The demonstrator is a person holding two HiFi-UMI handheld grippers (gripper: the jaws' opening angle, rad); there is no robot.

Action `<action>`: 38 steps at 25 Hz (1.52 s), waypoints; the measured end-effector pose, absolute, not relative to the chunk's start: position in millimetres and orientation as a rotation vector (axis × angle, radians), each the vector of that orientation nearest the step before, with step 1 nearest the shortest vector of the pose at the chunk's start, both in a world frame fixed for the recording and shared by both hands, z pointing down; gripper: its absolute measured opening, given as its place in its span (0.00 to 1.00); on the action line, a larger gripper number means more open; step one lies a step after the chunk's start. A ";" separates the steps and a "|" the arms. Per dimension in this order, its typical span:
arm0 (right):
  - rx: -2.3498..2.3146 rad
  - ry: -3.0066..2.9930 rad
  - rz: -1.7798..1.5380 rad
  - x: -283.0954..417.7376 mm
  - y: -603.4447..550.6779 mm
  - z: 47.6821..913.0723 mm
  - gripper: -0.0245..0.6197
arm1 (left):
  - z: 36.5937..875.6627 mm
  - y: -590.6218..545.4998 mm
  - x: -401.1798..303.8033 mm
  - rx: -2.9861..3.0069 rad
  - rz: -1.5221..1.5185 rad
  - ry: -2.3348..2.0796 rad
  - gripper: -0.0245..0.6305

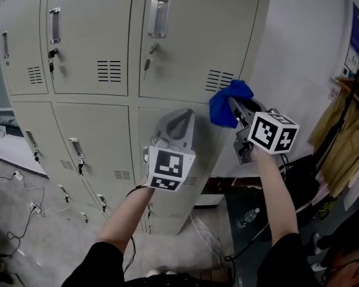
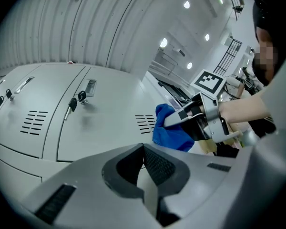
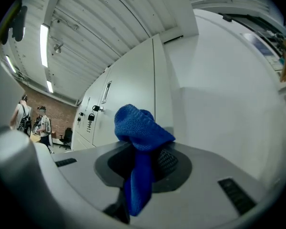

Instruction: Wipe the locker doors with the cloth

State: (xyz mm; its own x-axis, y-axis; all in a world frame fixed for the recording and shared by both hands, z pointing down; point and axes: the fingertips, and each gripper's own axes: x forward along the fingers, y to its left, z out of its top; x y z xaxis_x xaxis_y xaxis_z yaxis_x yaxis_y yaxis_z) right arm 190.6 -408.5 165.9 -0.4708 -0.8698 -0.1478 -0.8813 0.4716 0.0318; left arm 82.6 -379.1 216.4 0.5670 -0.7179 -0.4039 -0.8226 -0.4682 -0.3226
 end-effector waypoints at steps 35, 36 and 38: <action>-1.684 2.453 0.114 175.0 -278.9 346.1 0.16 | 347.1 -337.1 50.8 -2.556 0.201 1.392 0.05; -1.685 2.450 0.114 175.1 -278.8 345.5 0.16 | 347.4 -336.8 51.1 -2.556 0.198 1.392 0.05; -1.684 2.449 0.112 174.5 -278.9 344.9 0.16 | 347.6 -335.9 51.7 -2.558 0.197 1.390 0.05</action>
State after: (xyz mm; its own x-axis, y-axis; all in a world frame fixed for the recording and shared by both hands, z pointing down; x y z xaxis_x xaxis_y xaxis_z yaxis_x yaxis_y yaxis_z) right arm 174.5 -278.9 344.9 -0.3491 -0.9197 -0.1795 -0.9323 0.3602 -0.0327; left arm 51.7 -335.9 347.6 0.5426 -0.8100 -0.2226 -0.8399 -0.5268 -0.1305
